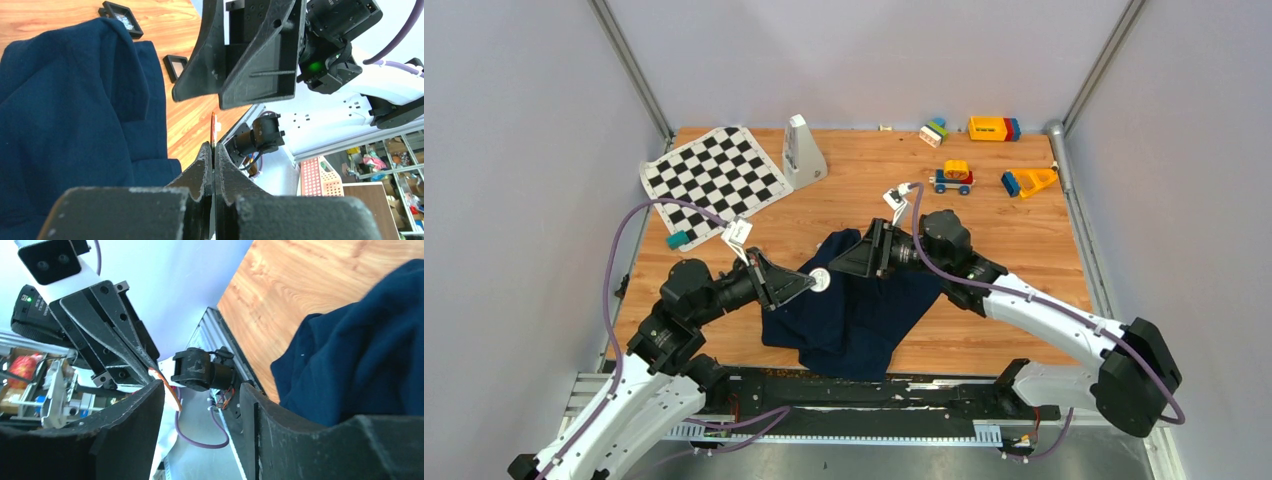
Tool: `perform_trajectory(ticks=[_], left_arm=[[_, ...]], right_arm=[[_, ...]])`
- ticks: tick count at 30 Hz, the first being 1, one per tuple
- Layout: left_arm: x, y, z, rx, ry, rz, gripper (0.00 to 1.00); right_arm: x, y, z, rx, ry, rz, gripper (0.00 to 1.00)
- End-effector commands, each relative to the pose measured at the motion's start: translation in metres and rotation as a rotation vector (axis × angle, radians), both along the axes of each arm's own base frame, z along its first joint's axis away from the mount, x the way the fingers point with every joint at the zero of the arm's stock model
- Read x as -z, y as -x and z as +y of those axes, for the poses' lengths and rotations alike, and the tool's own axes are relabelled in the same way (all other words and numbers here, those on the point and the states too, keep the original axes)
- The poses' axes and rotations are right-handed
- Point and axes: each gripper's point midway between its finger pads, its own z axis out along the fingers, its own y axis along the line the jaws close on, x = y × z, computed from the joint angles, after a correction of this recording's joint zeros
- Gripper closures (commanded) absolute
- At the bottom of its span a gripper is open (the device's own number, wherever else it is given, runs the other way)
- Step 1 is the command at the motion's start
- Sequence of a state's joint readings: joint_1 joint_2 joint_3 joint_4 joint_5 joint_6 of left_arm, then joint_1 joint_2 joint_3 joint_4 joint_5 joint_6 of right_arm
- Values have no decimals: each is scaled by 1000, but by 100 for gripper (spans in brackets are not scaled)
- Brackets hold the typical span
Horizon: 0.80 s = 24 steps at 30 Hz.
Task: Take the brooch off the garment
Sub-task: Close the brooch.
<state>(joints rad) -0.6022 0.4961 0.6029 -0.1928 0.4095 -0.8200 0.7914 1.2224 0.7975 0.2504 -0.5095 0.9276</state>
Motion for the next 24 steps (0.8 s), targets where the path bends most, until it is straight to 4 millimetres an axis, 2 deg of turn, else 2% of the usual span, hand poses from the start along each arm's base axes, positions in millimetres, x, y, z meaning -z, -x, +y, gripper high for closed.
perform_trajectory(ticks=[1,4,7,11,14,17,21,24], left_arm=[[-8,5,2,10,-5,-32,100],[-2,5,0,20,-6,-21,100],[2,6,-5,45,5,3,100],[-15,13,-15,113,100,-2,100],[-19,15,-20,147,142,19,100],[-23,15,-25,173,177,37,100],[-27,18,-29,204,201,50,100],[-28,19,-29,216,207,45,100]], right_arm=[[0,-7,-21,96,45,-57,42],[2,-6,-32,140,58,-70,42],[-4,4,-33,95,42,-116,39],[-16,27,-30,-41,-41,-221,35],[-28,46,-29,-139,-123,-301,38],[-35,54,-26,-183,-146,-353,38],[-39,56,-20,-198,-146,-380,41],[-42,57,-15,-211,-148,-384,49]])
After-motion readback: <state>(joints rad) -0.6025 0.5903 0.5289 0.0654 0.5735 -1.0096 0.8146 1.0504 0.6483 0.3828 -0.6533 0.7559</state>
